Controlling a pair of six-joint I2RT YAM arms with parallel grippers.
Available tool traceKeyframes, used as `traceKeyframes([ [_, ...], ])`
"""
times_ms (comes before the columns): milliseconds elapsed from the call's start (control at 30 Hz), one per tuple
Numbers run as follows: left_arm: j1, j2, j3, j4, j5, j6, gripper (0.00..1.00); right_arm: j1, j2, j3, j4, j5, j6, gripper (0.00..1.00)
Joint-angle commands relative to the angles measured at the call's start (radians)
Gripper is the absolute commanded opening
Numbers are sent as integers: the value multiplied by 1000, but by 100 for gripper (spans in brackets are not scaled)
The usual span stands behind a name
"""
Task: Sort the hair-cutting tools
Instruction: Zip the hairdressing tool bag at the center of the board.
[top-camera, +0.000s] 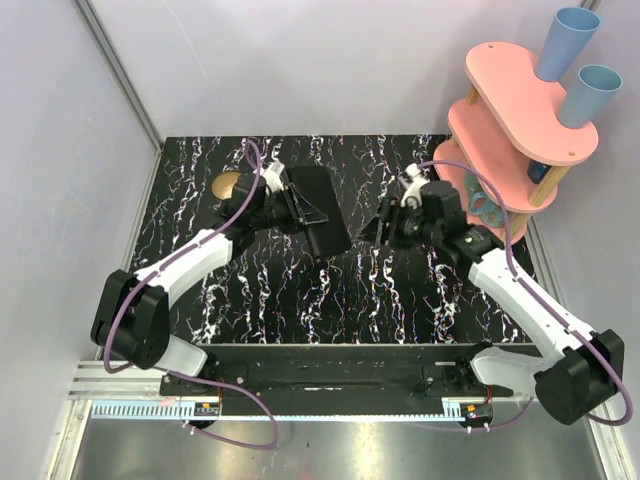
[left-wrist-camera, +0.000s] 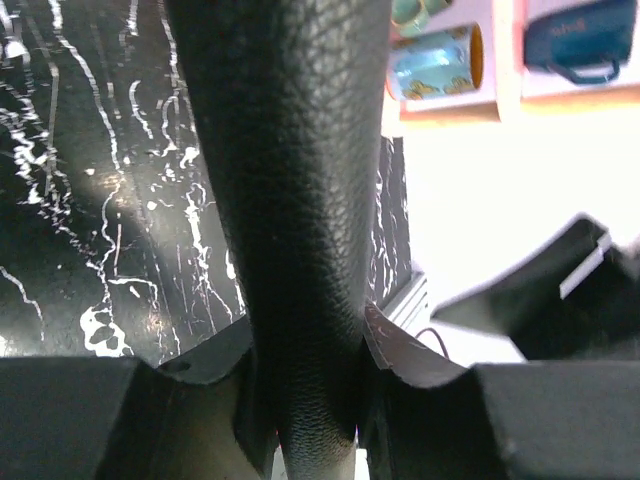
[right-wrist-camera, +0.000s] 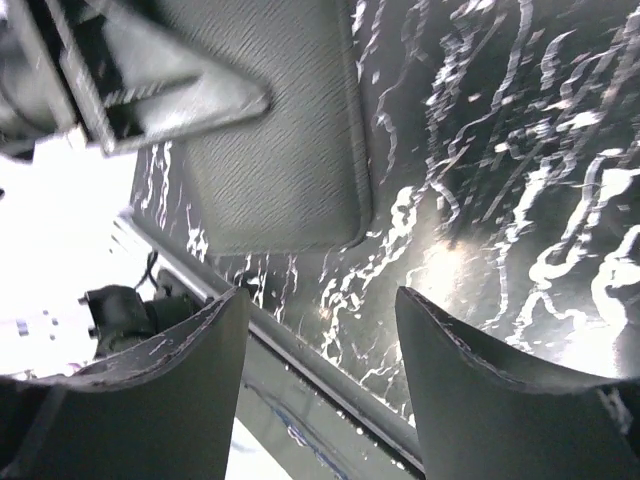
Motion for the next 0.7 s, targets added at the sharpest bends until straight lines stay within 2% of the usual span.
traceKeyframes([
  [0,-37,-97,100,-92,-195,-81,33,187,-22,50,-39,93,-34,67],
  [100,-66,-151,105,-146,-301,-112,39,256,-35,9,13,113,8,65],
  [233,-92,-211,91,-172,-409,-127,39,315,-64,-47,69,119,15,64],
  [667,-164,-214,86,-140,-469,-153,37,362,-15,-11,174,87,39,66],
])
